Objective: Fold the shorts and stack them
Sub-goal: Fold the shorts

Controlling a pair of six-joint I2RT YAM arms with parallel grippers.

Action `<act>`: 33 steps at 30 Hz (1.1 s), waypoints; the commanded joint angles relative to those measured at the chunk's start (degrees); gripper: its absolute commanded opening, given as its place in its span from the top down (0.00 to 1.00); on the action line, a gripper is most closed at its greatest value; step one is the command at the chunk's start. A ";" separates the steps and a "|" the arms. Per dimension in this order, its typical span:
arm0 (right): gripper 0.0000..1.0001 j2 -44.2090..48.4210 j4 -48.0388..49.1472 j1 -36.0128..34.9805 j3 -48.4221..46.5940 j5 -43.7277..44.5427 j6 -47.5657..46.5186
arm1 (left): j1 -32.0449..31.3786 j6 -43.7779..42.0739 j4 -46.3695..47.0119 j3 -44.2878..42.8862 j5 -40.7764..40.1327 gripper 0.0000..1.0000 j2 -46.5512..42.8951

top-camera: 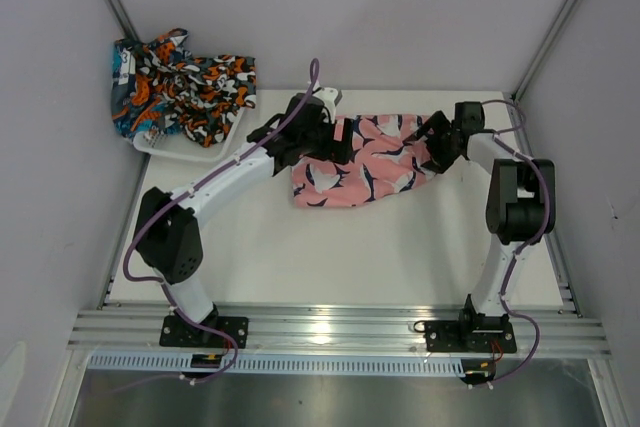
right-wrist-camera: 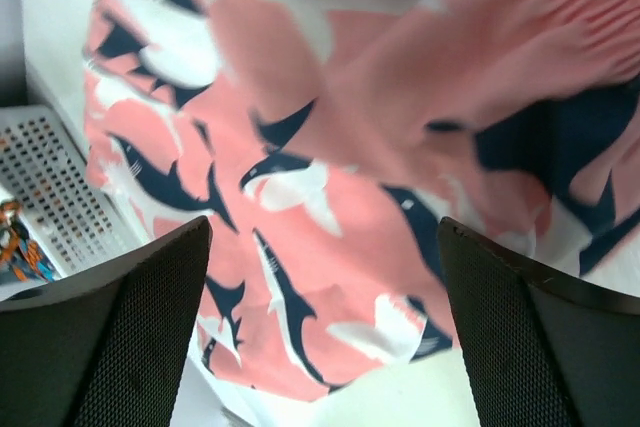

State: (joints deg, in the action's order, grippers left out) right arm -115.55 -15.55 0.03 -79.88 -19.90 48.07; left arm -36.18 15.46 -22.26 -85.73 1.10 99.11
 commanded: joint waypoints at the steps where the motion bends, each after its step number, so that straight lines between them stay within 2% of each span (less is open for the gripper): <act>1: 0.04 7.69 -1.33 0.49 -2.83 0.04 -6.84 | -1.17 -0.79 -0.41 -2.25 -0.84 0.01 -1.46; 5: 0.04 16.03 0.51 1.98 3.22 1.79 -7.56 | -1.52 -0.87 0.11 -2.59 -0.23 0.01 -1.03; 8: 0.05 20.52 5.43 5.76 11.57 1.80 -6.42 | -1.96 -0.79 0.29 -4.52 1.09 0.01 0.64; 11: 0.08 21.33 10.26 10.15 17.29 -1.53 -5.62 | -2.57 -0.52 0.29 -8.56 2.14 0.01 3.71; 18: 0.09 13.18 20.72 11.92 19.23 -7.52 -3.96 | -3.80 1.67 3.10 -15.16 5.58 0.01 10.13; 20: 0.05 11.41 22.66 12.01 18.97 -6.82 -3.34 | -4.33 1.67 2.93 -15.25 5.40 0.01 10.92; 23: 0.01 9.11 26.26 11.92 19.32 -5.16 -2.29 | -4.60 1.33 3.10 -14.12 5.14 0.01 9.97; 26: 0.01 7.01 28.11 11.83 18.71 -3.49 -1.32 | -4.77 1.41 2.67 -10.96 5.14 0.01 8.39; 33: 0.00 1.65 33.57 11.83 16.34 -1.37 1.58 | -6.27 2.29 4.33 -1.99 3.47 0.01 -1.01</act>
State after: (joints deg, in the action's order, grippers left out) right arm -111.02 12.67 11.90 -60.86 -23.22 48.21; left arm -41.58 16.56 -20.25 -89.36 4.82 104.90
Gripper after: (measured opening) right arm 0.993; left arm 0.990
